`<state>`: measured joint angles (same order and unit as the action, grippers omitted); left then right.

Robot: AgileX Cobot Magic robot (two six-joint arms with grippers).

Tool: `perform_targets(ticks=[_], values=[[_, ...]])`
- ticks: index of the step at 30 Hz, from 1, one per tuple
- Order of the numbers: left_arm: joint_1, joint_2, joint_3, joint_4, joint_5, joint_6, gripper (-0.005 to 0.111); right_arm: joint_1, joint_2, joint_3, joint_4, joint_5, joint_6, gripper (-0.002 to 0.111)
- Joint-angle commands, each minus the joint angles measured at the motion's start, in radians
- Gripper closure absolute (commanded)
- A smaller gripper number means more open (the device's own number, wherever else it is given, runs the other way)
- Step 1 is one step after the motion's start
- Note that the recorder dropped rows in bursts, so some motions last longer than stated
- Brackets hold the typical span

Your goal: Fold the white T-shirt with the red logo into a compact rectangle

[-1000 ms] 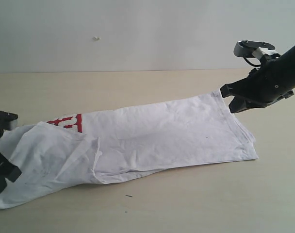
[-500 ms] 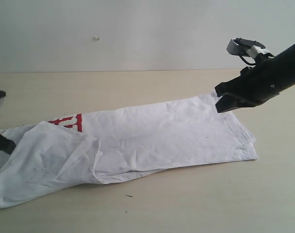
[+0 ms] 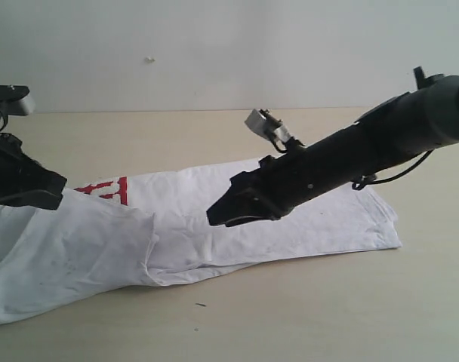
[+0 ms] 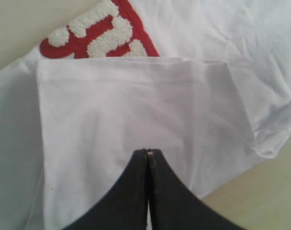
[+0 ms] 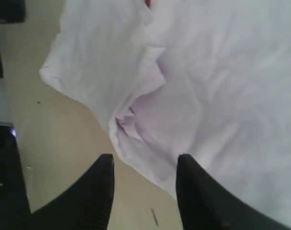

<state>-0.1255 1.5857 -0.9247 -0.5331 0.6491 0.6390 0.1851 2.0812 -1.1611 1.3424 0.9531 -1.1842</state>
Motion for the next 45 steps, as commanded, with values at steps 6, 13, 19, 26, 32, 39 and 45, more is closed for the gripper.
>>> perform_targets(ticks=[6, 13, 19, 26, 32, 39, 45], values=[[-0.004, 0.015, -0.057, -0.026, 0.017, 0.034, 0.107, 0.161, 0.122, -0.164, 0.106, -0.011, 0.022, 0.048], [-0.004, 0.015, -0.069, -0.03, -0.006, 0.027, 0.107, 0.263, 0.133, -0.243, -0.145, -0.237, 0.26, 0.048], [-0.004, 0.015, -0.075, -0.032, 0.006, 0.009, 0.107, 0.292, 0.145, -0.252, -0.161, -0.26, 0.376, 0.048], [-0.004, 0.015, -0.075, -0.046, 0.005, 0.009, 0.107, 0.292, 0.197, -0.252, -0.124, -0.24, 0.407, 0.048], [-0.004, 0.015, -0.075, -0.046, 0.005, 0.009, 0.107, 0.292, 0.197, -0.317, -0.108, -0.126, 0.383, 0.049], [-0.004, 0.015, -0.075, -0.051, 0.005, 0.009, 0.107, 0.292, 0.206, -0.331, -0.101, -0.133, 0.385, 0.049], [-0.004, 0.015, -0.075, -0.055, 0.013, 0.009, 0.107, 0.292, 0.232, -0.331, -0.125, -0.141, 0.415, 0.051]])
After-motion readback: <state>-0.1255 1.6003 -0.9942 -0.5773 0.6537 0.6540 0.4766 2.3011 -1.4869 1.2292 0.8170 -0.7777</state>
